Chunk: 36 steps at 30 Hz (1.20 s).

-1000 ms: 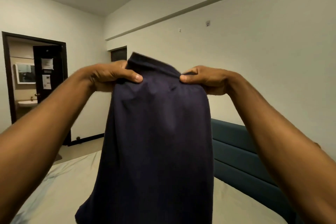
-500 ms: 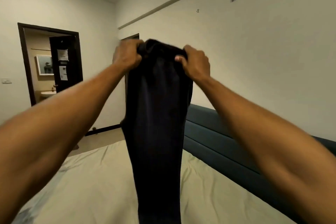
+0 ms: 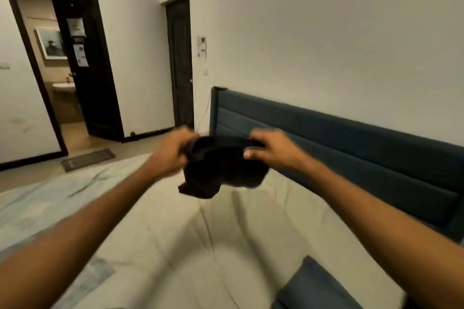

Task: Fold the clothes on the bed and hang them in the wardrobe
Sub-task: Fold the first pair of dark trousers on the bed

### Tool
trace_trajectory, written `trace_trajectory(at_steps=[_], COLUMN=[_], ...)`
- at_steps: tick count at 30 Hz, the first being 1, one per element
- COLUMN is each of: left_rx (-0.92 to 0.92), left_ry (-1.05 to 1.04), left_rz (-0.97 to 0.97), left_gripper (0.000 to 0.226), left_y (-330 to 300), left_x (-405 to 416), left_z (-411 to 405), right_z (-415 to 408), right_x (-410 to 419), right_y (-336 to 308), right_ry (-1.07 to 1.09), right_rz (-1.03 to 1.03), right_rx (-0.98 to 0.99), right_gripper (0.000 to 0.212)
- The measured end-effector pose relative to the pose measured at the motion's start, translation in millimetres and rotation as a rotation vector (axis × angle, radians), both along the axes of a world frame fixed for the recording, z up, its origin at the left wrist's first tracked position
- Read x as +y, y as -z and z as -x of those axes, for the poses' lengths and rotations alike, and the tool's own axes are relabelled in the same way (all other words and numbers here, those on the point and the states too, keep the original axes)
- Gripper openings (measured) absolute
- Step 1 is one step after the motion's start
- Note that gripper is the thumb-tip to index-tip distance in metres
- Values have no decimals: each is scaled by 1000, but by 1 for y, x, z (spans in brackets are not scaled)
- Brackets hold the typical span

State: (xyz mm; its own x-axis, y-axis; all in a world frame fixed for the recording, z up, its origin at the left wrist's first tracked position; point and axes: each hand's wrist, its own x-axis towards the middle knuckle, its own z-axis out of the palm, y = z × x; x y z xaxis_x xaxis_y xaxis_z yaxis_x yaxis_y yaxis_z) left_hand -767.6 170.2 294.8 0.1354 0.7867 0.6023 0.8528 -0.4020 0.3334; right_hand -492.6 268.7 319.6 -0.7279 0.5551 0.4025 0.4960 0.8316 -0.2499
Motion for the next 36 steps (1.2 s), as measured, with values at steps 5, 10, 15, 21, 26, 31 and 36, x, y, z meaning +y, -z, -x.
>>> trace_trajectory(at_steps=[5,10,15,21,26,31,36], left_rx=[-8,274,277,337,343,343,337], left_ry=[-13,8,37,50,44,65,188], left_rz=[486,945,1100,1097,1127,1193,1443], left_gripper=[25,37,27,28,30,38,64], left_y=[264,409,460,472,504,536,558], left_x=[-67,-151,-203,-225,-243,-259,-269], left_z=[-19,-81,-108,-130,-148,-170,-173], right_z=[-17,-44,-63,-65,-72,-78,-80], right_x=[-71,-165,-211,-230,-246,-263,-265], right_y=[251,413,462,479,505,540,555], right_ry=[40,23,-14,-43,-58,-43,-20], right_rz=[448,594,602,619,548,521,679], right_rx=[-454,-768,-860,-962,-1050,-1182,-1259], right_gripper=[42,32,38,38,37,40,43])
